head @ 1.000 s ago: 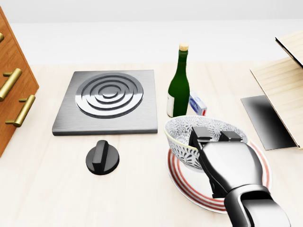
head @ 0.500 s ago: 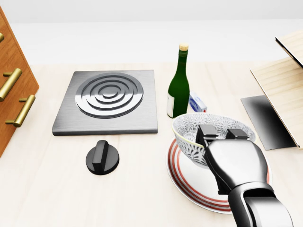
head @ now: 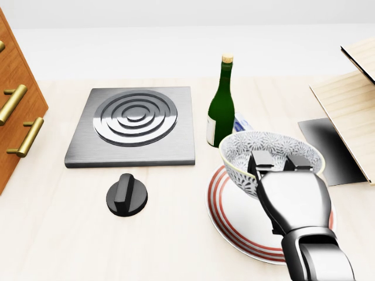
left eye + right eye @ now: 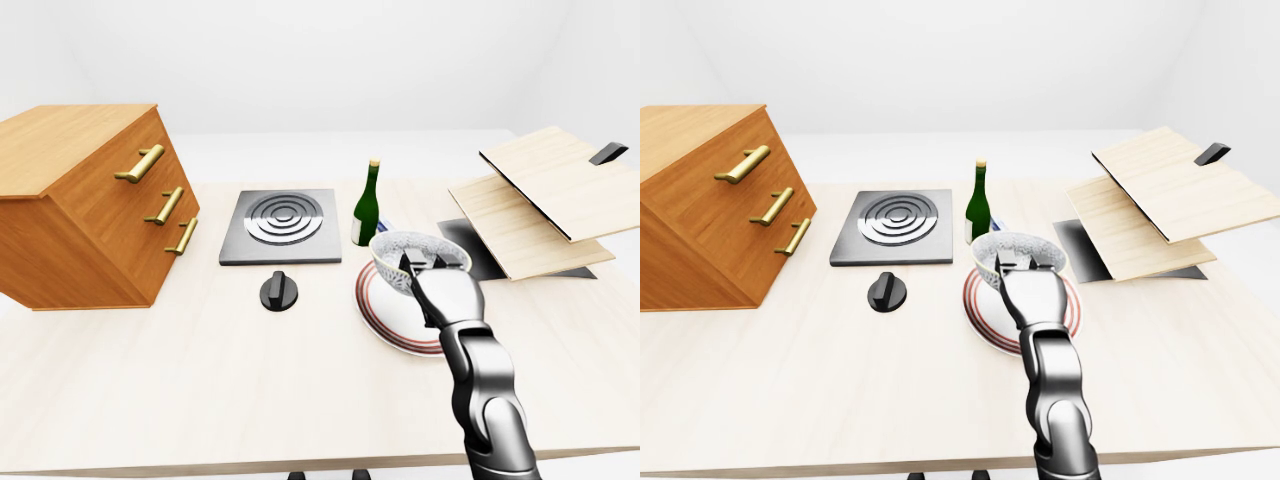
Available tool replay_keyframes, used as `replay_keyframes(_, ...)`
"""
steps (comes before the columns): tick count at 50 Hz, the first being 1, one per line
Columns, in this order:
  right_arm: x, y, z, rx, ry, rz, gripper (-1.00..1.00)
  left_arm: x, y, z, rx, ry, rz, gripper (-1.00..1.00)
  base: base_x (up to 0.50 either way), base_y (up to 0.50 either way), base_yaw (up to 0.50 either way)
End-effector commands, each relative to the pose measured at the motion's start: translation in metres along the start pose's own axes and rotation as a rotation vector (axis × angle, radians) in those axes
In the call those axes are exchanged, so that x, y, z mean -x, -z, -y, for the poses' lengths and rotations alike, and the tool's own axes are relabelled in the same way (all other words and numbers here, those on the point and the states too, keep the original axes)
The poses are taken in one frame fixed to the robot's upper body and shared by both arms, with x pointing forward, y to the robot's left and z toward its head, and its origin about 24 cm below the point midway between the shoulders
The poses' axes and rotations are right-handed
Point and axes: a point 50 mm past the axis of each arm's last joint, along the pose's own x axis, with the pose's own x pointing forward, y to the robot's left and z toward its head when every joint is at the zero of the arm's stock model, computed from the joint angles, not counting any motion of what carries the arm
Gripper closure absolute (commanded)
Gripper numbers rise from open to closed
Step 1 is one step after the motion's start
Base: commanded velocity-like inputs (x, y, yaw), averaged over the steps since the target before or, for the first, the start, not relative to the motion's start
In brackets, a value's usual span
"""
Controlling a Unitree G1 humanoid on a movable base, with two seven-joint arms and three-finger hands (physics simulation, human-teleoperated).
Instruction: Pick up the akita bowl and put it on the plate.
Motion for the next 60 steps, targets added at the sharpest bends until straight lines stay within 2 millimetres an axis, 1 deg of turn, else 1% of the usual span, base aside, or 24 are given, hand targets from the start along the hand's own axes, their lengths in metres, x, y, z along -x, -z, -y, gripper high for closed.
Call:
replay_keyframes(1,-0.002,0.002,-0.013,0.001,0.046,-0.005,1.00,0.000,0.002,0.000,-0.001,-0.002,-0.008,-1.00,0.00,0.00,0.00)
replay_keyframes(3,-0.003,0.002,-0.013,-0.001,0.046,-0.003,1.00,0.000,0.004,0.000,-0.003,-0.002,-0.015,-1.00,0.00,0.00,0.00)
replay_keyframes(7,-0.004,0.001,-0.021,-0.001,0.037,0.001,1.00,0.000,0.008,0.000,-0.006,-0.002,-0.031,-1.00,0.00,0.00,0.00)
replay_keyframes(17,-0.006,-0.003,-0.031,0.008,0.019,0.017,1.00,0.000,-0.001,-0.001,0.002,-0.002,0.001,-1.00,0.00,0.00,0.00)
replay_keyframes(21,-0.006,-0.002,-0.031,0.010,0.019,0.015,1.00,0.000,-0.005,-0.001,0.006,-0.003,0.017,-1.00,0.00,0.00,0.00)
replay_keyframes(26,-0.006,0.000,-0.033,0.009,0.016,0.011,1.00,0.000,-0.002,-0.001,0.003,-0.003,0.008,-1.00,0.00,0.00,0.00)
replay_keyframes(33,-0.007,0.005,-0.036,0.009,0.019,-0.002,1.00,-0.001,-0.003,-0.001,0.004,-0.005,0.012,-1.00,0.00,0.00,0.00)
replay_keyframes(39,-0.007,0.012,-0.042,0.002,0.013,-0.022,1.00,0.000,0.009,0.001,-0.004,-0.007,-0.033,-1.00,0.00,0.00,0.00)
replay_keyframes(47,-0.009,0.012,-0.047,-0.008,0.010,-0.020,1.00,0.001,0.020,0.000,-0.012,-0.007,-0.074,-1.00,0.00,0.00,0.00)
replay_keyframes(50,-0.010,0.013,-0.050,-0.011,0.009,-0.022,1.00,0.001,0.018,0.000,-0.011,-0.007,-0.070,-1.00,0.00,0.00,0.00)
replay_keyframes(52,-0.011,0.014,-0.054,-0.014,0.006,-0.023,1.00,0.000,0.011,0.000,-0.005,-0.007,-0.046,-1.00,0.00,0.00,0.00)
replay_keyframes(54,-0.012,0.013,-0.055,-0.018,0.006,-0.022,1.00,0.000,0.011,0.000,-0.004,-0.007,-0.043,-1.00,0.00,0.00,0.00)
replay_keyframes(55,-0.013,0.013,-0.058,-0.022,0.004,-0.020,1.00,0.000,0.006,0.000,-0.001,-0.008,-0.028,-1.00,0.00,0.00,0.00)
replay_keyframes(60,-0.014,0.012,-0.059,-0.022,0.002,-0.013,1.00,0.000,-0.001,0.000,0.006,-0.010,0.000,-1.00,0.00,0.00,0.00)
